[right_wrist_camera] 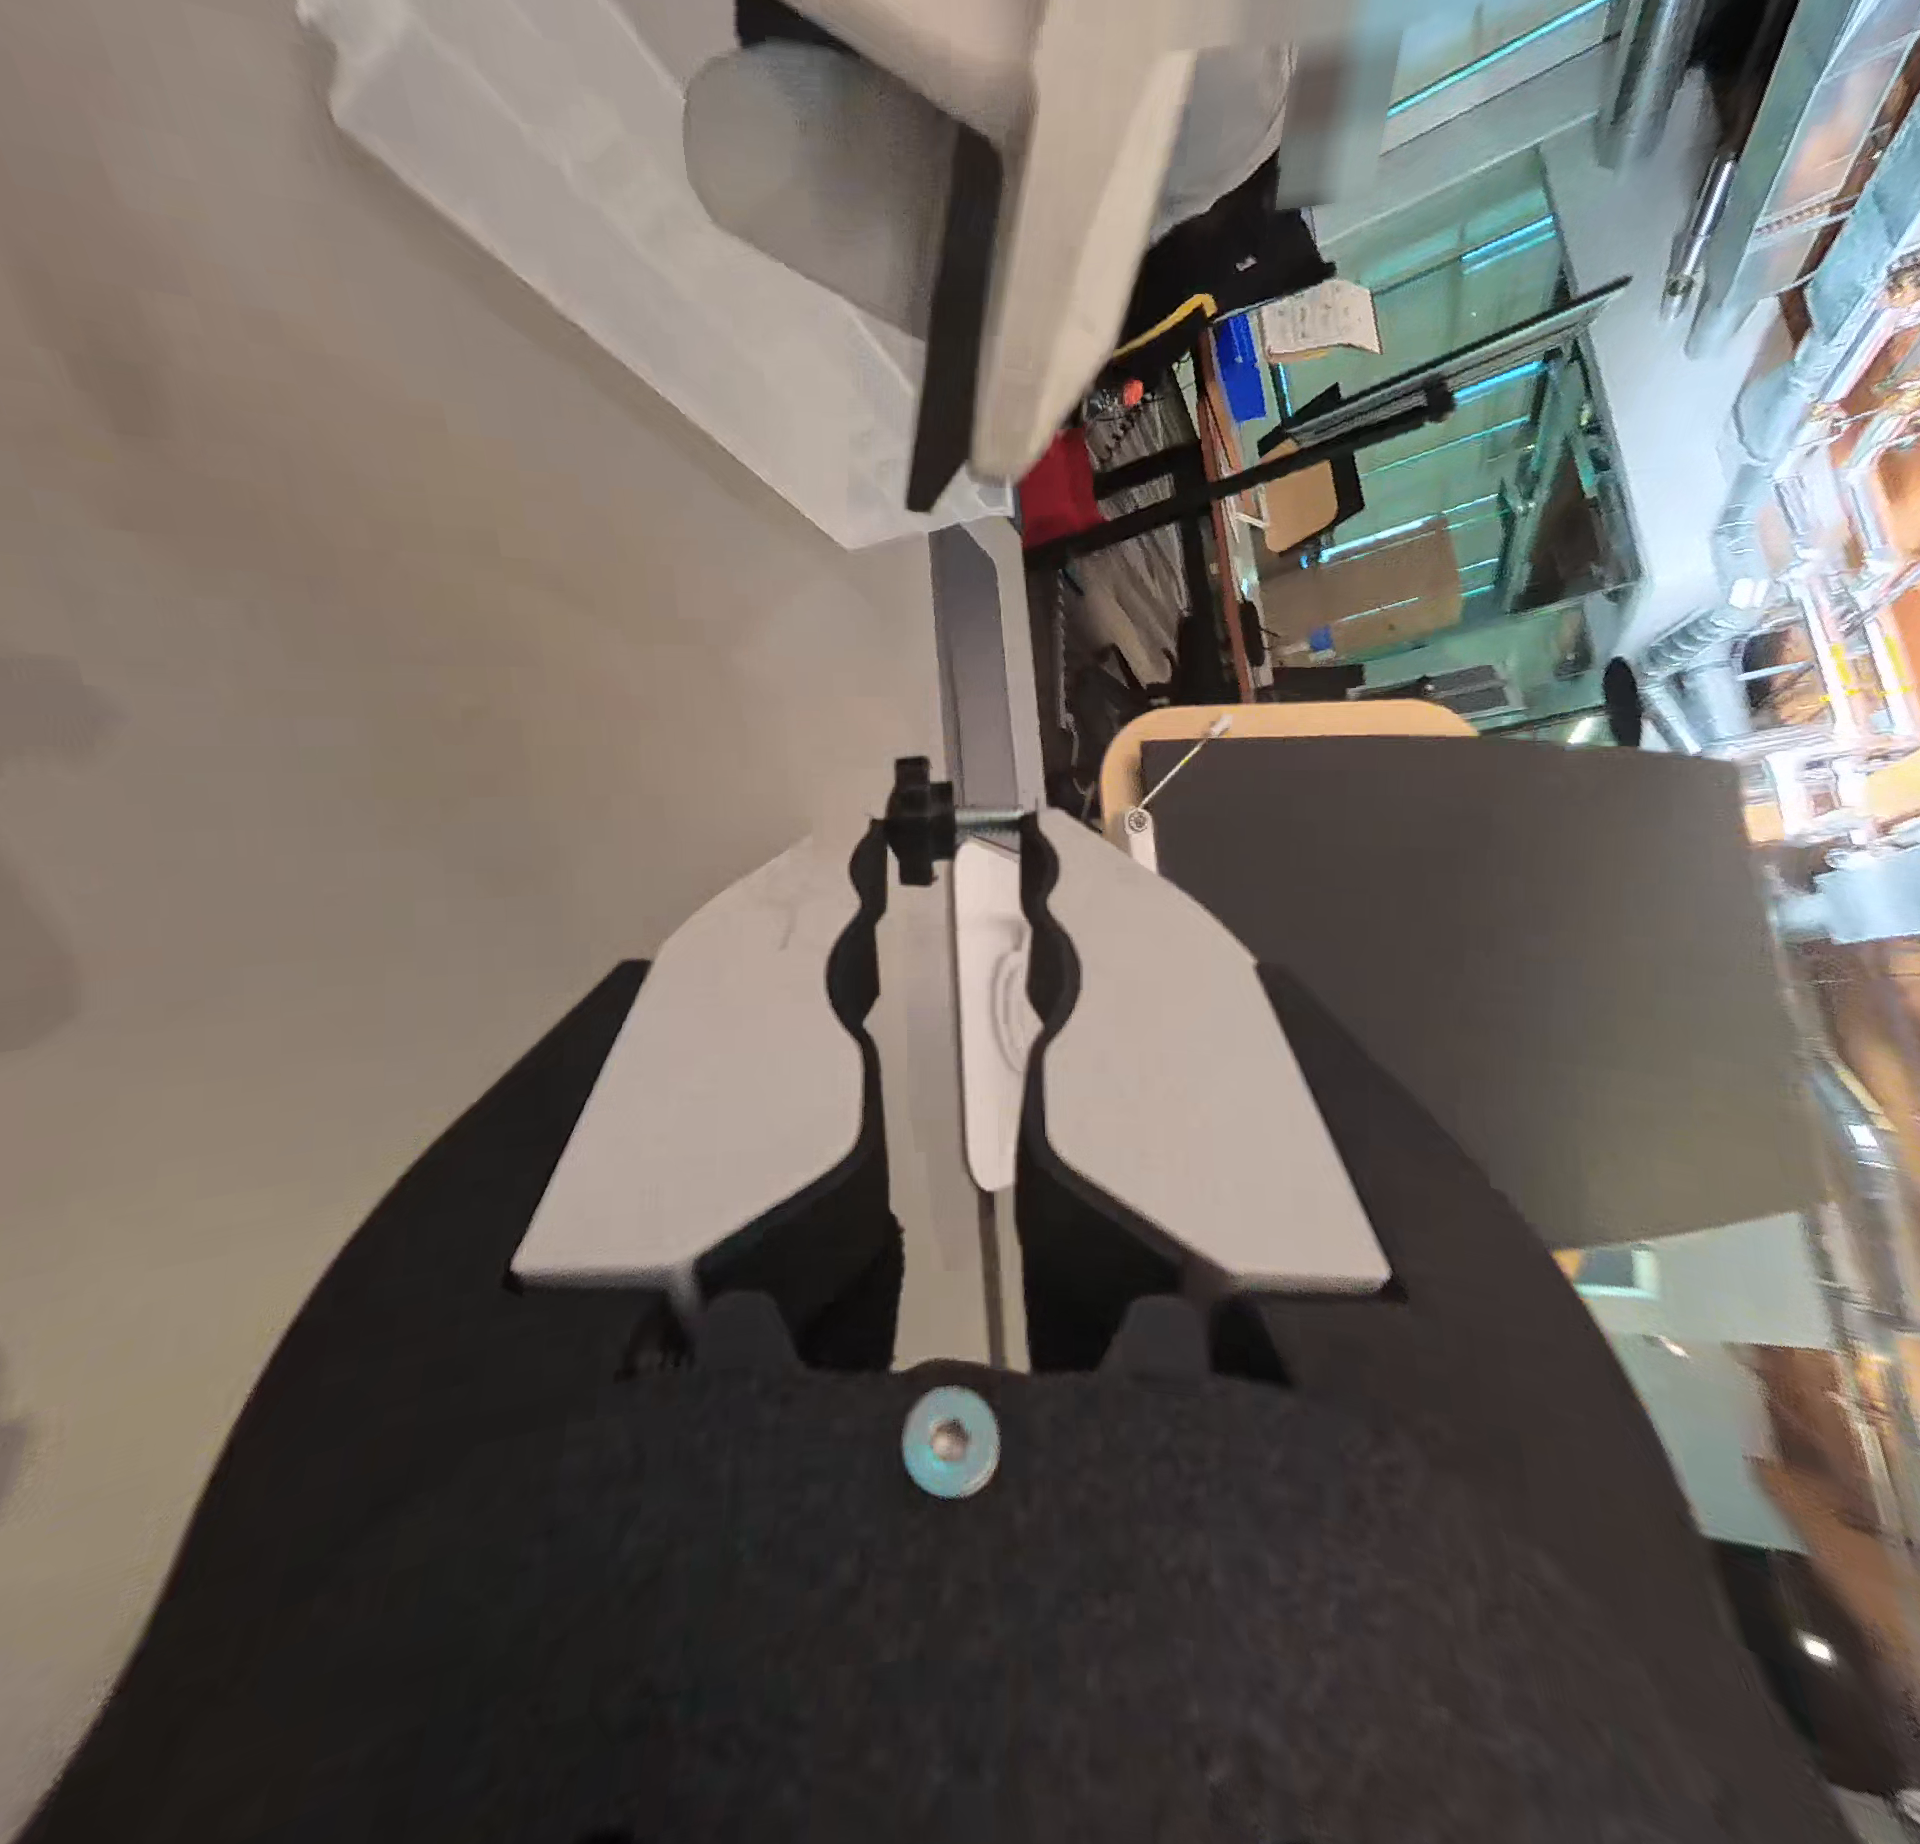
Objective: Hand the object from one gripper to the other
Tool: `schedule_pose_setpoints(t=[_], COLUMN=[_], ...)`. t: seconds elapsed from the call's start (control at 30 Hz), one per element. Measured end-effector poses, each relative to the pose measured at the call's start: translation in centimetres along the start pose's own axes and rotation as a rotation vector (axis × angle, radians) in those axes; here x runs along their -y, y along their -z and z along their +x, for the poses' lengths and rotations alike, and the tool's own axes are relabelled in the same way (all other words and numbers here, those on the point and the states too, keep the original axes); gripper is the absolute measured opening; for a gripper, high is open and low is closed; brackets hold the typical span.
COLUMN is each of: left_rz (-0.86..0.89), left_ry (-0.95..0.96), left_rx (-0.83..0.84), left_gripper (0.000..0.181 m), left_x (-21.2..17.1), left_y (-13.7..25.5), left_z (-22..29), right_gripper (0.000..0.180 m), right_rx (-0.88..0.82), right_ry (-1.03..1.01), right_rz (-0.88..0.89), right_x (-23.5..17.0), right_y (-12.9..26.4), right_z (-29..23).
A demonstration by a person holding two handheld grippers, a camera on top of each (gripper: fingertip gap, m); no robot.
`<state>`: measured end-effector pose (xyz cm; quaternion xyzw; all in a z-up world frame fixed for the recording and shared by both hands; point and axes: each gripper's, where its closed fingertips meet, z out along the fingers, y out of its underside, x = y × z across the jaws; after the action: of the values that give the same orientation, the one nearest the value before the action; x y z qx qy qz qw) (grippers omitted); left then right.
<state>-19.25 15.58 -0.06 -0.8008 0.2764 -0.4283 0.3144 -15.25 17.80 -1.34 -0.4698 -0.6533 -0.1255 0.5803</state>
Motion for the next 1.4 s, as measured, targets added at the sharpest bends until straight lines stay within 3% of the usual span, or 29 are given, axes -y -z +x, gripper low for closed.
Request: schedule_pose_setpoints(t=[0.4, 0.5, 0.57, 0.73, 0.83, 0.93, 1.0, 1.1, 1.17, 1.27, 1.4], left_rz=[-0.031, -0.038, -0.039, -0.089, -0.059, -0.043, -0.013, 0.040, 0.051, 0.049, 0.013], left_ry=[-0.083, -0.089, -0.095, -0.144, -0.254, -0.399, -0.496, -0.626, -0.699, -0.833, -0.934], left_rx=[0.023, -0.036, -0.050, -0.030, -0.048, -0.062, -0.113, -0.141, -0.139, -0.071, -0.030], left_gripper=[0.051, 0.025, 0.025, 0.025, 0.025, 0.025, 0.025, 0.025, 0.025, 0.025, 0.025], left_x=[-1.2, -1.4, -1.4, -2.0, -1.3, -1.1, -1.2, -1.4, -1.8, -2.1, -3.1], left_y=[-3.1, -3.2, -3.2, -3.0, -2.3, -1.3, -0.7, 0.0, 0.1, -0.3, -1.3], left_z=[0.7, 1.2, 1.3, 0.8, 0.8, 0.6, 1.0, 1.2, 1.2, 0.5, -0.2], right_gripper=[0.024, 0.024, 0.024, 0.027, 0.041, 0.060, 0.055, 0.049, 0.043, 0.058, 0.057], right_rx=[-0.032, -0.025, -0.032, 0.070, 0.213, 0.437, 0.610, 0.860, 0.975, 1.172, 1.287], right_ry=[0.053, 0.038, 0.036, -0.115, -0.324, -0.657, -0.928, -1.428, -1.652, -1.826, -1.946], right_rz=[0.043, 0.068, 0.073, 0.122, 0.177, 0.261, 0.321, 0.530, 0.669, 0.725, 0.770], right_x=[2.7, 3.3, 3.3, 3.0, 2.6, 2.3, 2.0, 2.4, 2.5, 3.5, 4.5], right_y=[-0.3, -0.1, -0.1, 0.0, 0.2, 0.5, 0.7, 1.0, 1.0, 1.0, 0.4], right_z=[-0.8, -0.8, -0.7, -1.7, -2.4, -3.5, -3.8, -2.2, -1.4, -2.6, -3.4])
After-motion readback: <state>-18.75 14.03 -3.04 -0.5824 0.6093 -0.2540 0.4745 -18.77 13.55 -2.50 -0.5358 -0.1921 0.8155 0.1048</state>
